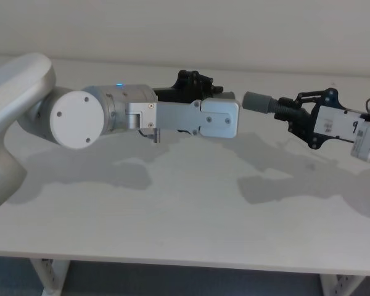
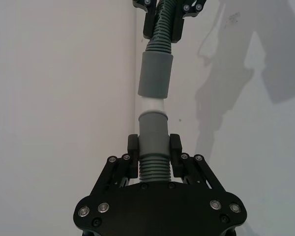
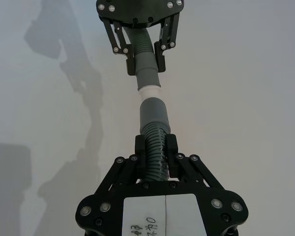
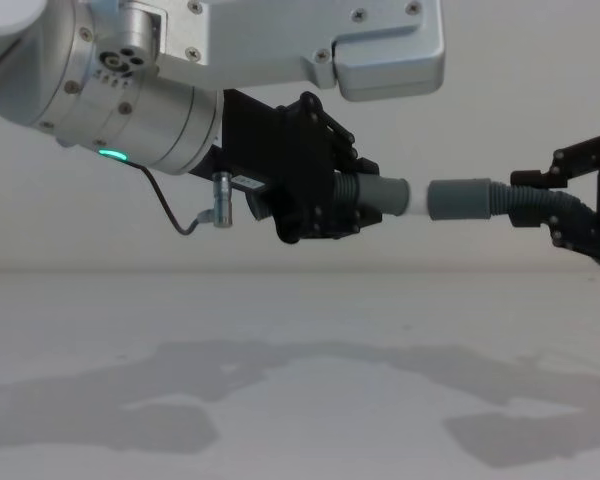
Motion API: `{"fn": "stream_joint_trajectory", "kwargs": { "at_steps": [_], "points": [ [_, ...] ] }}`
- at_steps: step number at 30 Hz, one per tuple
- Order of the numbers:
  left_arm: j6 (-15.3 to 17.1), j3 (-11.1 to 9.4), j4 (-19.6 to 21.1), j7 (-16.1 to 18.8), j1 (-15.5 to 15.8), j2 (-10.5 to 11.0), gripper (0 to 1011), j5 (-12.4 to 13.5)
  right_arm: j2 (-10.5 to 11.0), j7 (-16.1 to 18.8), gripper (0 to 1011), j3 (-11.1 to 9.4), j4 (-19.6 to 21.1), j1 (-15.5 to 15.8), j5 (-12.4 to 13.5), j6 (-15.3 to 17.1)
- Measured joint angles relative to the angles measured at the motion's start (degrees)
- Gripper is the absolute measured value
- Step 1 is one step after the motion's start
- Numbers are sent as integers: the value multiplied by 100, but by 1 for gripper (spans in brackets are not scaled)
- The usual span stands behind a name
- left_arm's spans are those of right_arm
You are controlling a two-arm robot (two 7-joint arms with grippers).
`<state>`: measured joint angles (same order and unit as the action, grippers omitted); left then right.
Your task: Use both hands to pick up one end of the pipe from the table, align the ends, and insert them.
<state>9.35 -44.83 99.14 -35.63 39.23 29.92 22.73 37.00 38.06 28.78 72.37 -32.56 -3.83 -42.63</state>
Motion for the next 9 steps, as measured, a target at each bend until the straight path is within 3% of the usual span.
{"fn": "stream_joint_trajectory", "kwargs": {
  "at_steps": [9],
  "points": [
    [0, 0, 1, 0, 0, 0, 359, 0, 5, 6, 237, 10, 15, 3, 6, 4]
  ]
}}
